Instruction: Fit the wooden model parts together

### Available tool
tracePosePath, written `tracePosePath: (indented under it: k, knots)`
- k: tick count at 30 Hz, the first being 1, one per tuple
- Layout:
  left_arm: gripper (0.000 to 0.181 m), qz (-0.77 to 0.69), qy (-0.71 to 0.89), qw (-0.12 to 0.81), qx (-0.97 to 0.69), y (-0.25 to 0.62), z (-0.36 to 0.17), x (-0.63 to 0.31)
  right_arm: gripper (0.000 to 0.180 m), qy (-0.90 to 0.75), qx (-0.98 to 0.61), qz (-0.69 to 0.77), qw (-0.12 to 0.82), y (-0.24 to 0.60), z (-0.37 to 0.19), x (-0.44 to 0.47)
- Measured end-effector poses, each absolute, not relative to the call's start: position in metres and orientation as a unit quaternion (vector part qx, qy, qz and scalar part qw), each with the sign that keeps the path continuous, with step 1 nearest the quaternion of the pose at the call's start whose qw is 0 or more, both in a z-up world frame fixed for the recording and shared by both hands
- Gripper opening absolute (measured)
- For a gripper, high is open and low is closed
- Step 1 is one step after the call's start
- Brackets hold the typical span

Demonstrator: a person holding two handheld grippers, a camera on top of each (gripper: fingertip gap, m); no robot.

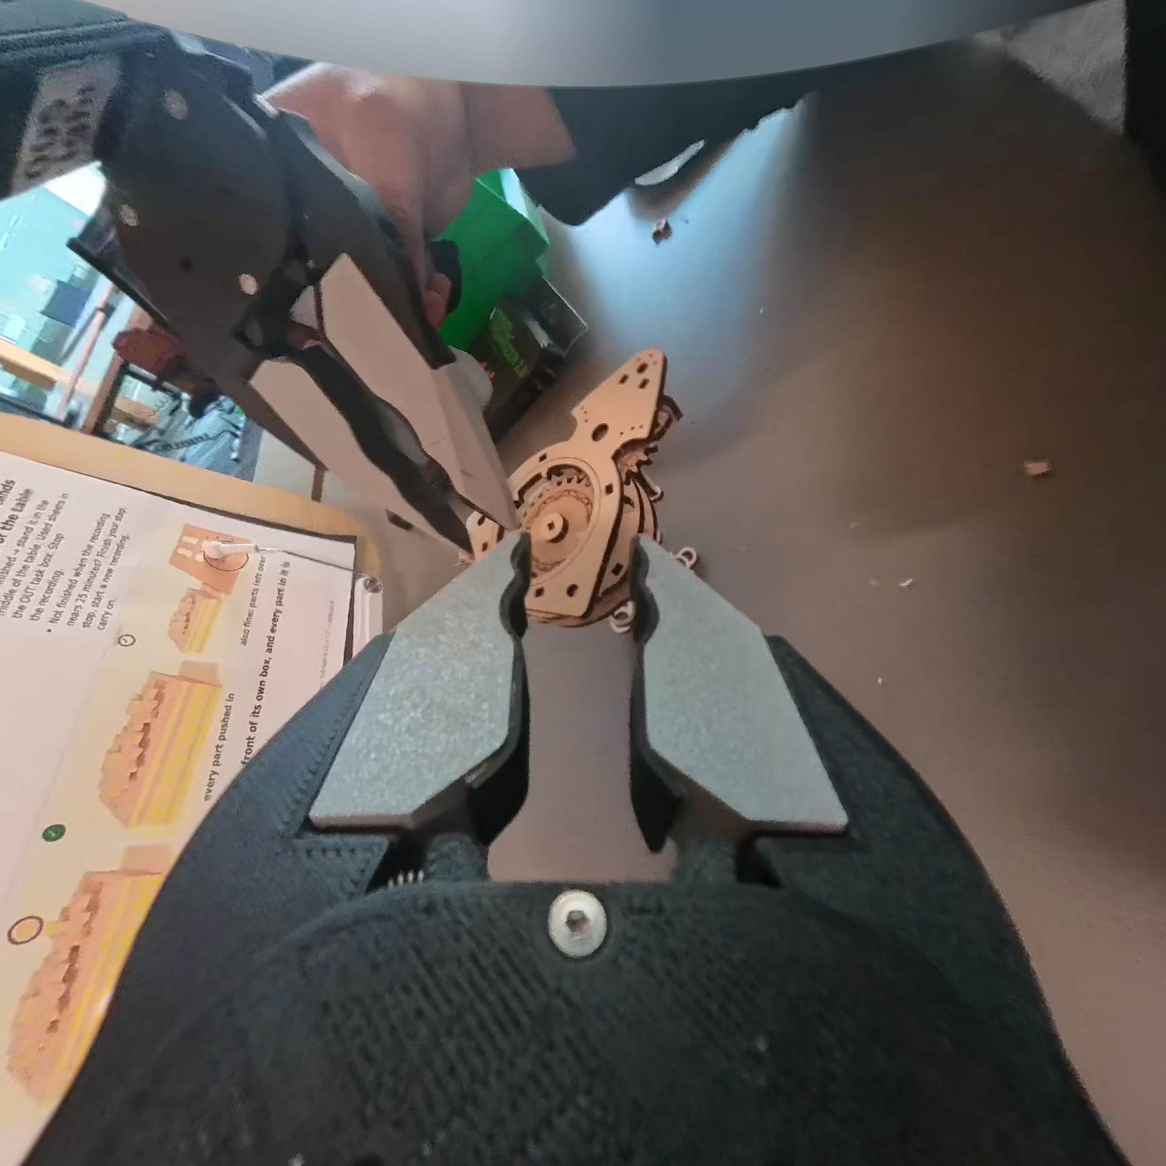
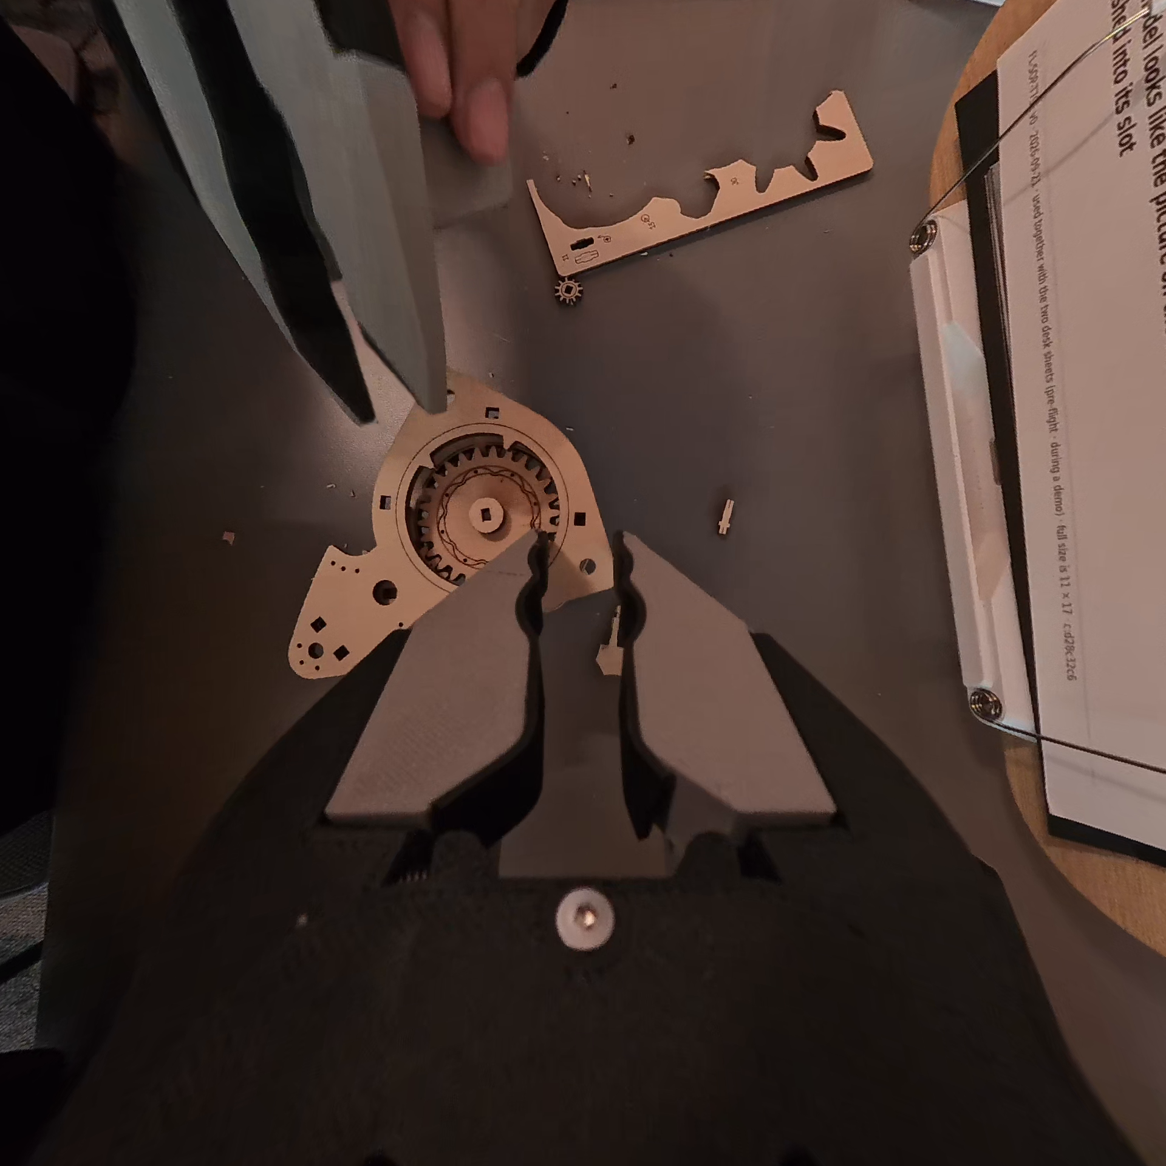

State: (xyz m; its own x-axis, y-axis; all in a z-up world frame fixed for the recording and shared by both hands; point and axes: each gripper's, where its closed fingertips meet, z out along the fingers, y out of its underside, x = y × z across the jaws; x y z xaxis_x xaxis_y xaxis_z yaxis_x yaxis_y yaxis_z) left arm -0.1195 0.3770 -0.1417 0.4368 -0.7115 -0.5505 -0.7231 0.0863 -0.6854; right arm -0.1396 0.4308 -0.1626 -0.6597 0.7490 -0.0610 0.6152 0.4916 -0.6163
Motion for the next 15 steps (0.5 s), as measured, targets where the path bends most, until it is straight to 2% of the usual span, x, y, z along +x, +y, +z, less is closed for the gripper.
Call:
tracePosePath:
  k: [1, 3, 5, 7, 11, 15]
  knots:
    - [0.030, -0.006, 0.520, 0.516, -0.680, 0.377, -0.137, -0.122, 0.017, -0.858, -0.398, 0.308, 0.109, 0.431, -0.163, -0.139]
    - [0.031, -0.040, 0.481, 0.529, -0.698, 0.382, -0.125, -0.129, 0.017, -0.859, -0.397, 0.303, 0.111, 0.431, -0.163, -0.139]
    - [0.018, -0.097, 0.414, 0.540, -0.726, 0.392, -0.112, -0.135, 0.017, -0.861, -0.398, 0.297, 0.113, 0.431, -0.163, -0.139]
    - [0.008, -0.143, 0.347, 0.511, -0.773, 0.405, -0.118, -0.146, 0.017, -0.862, -0.399, 0.291, 0.115, 0.431, -0.163, -0.139]
    - [0.014, -0.186, 0.301, 0.431, -0.830, 0.420, -0.150, -0.149, 0.017, -0.864, -0.402, 0.280, 0.119, 0.431, -0.163, -0.138]
    - [0.015, -0.199, 0.302, 0.424, -0.830, 0.424, -0.153, -0.142, 0.017, -0.865, -0.403, 0.271, 0.124, 0.430, -0.163, -0.138]
